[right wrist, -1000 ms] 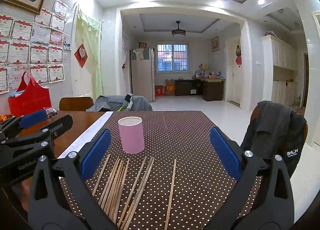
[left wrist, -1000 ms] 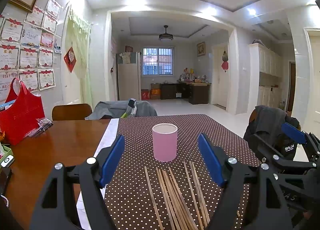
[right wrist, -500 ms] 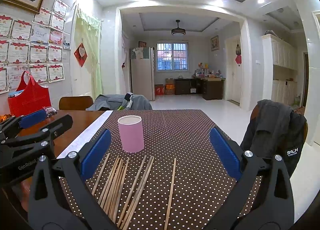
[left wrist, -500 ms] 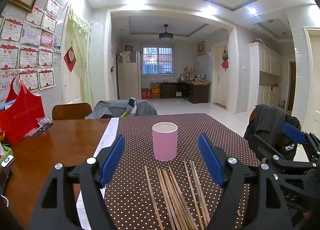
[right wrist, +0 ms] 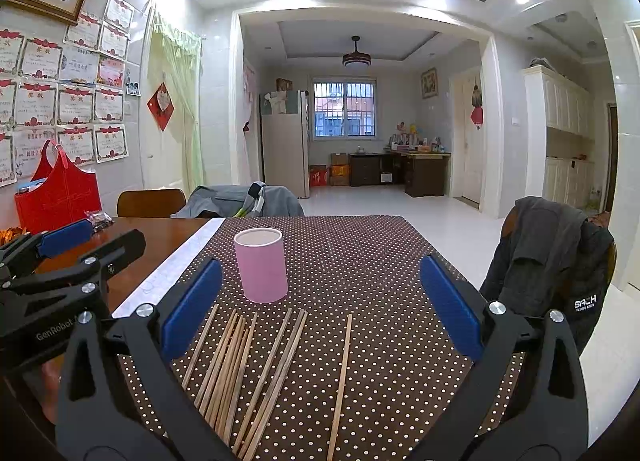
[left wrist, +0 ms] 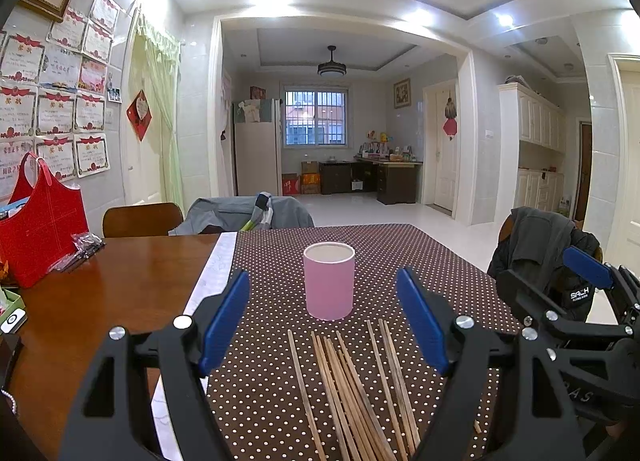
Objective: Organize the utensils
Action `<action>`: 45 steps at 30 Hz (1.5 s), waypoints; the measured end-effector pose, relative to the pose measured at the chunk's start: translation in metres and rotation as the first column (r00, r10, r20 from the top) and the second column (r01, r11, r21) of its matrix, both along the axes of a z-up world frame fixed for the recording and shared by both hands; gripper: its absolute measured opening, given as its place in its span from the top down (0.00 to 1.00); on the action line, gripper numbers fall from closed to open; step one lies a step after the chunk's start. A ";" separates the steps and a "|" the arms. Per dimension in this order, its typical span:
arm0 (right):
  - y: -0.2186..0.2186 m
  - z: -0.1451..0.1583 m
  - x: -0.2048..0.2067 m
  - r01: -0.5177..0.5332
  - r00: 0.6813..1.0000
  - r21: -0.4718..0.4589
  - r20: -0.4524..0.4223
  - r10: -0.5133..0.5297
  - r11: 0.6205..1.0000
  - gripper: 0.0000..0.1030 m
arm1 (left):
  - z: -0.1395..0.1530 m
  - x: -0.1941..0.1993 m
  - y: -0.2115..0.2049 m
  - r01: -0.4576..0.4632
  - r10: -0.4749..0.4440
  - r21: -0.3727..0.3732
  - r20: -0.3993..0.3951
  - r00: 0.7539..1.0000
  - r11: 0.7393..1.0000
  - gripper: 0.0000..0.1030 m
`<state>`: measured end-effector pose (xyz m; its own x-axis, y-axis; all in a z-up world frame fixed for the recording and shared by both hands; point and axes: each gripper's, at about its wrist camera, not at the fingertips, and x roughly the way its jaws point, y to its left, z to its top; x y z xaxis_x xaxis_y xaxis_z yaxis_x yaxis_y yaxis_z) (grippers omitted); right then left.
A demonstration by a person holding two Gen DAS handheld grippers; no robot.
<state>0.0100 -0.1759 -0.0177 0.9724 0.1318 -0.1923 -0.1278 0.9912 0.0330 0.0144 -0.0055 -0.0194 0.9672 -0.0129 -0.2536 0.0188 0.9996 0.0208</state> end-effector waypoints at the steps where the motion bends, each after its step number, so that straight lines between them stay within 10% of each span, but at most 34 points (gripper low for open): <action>1: 0.000 0.000 0.000 0.000 1.000 0.000 -0.003 0.000 1.000 0.06 | -0.001 0.000 0.000 -0.001 0.001 0.000 -0.002 1.000 1.000 0.28; 33: 0.001 -0.013 0.027 -0.009 0.993 -0.010 -0.116 0.008 1.000 0.06 | -0.018 0.035 -0.001 0.017 -0.015 0.016 -0.142 0.990 1.000 0.28; 39: -0.007 -0.030 0.050 -0.013 0.975 -0.004 -0.223 0.012 1.000 0.06 | -0.043 0.066 0.012 0.003 -0.001 0.004 -0.318 0.948 1.000 0.28; 45: -0.015 -0.061 0.079 -0.005 0.927 -0.032 -0.374 -0.007 0.999 0.06 | -0.083 0.102 0.032 -0.024 0.019 -0.001 -0.532 0.846 1.000 0.28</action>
<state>0.0887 -0.1909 -0.0791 0.8290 0.1183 -0.5466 -0.1111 0.9927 0.0463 0.1163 0.0261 -0.1024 0.6839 0.0025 -0.7296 0.0034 1.0000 0.0067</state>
